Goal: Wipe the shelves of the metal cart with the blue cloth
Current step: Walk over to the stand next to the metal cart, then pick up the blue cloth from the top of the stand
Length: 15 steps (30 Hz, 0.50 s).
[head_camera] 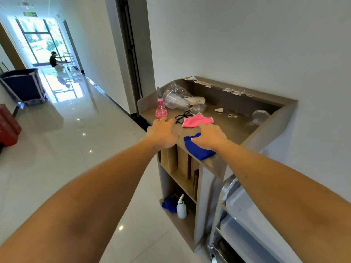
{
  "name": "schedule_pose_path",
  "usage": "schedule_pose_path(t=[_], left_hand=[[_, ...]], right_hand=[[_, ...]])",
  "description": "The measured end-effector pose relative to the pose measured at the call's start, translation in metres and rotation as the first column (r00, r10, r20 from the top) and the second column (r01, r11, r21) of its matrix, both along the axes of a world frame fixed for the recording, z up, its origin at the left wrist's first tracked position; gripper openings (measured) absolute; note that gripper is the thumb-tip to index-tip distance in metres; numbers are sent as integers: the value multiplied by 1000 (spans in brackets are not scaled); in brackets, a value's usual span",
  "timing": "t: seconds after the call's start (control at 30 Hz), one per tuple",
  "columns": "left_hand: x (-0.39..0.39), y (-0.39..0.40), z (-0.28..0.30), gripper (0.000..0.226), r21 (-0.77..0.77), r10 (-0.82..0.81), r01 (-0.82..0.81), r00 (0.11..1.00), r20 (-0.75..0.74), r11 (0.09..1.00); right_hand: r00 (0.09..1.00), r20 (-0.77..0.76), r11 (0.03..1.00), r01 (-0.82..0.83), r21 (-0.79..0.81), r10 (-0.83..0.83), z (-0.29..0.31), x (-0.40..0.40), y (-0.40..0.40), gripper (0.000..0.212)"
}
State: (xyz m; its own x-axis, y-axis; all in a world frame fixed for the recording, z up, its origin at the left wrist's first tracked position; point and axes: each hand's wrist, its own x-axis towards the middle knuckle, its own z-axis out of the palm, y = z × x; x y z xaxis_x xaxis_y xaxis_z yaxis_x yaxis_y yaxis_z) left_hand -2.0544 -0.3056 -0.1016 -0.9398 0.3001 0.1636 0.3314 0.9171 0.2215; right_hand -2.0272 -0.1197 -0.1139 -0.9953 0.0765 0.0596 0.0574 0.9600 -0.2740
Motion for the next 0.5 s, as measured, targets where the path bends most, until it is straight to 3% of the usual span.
schedule_pose_path(t=[0.33,0.5], left_hand=[[-81,17,-43,71,21,-46,43,990,136,999],[-112,15,-59,70,3,-104,105,987,126,994]], right_hand=[[987,126,995,96,14,-97,-41,-67,4,28],[956,176,971,223,86,-235,-64,-83,2,66]])
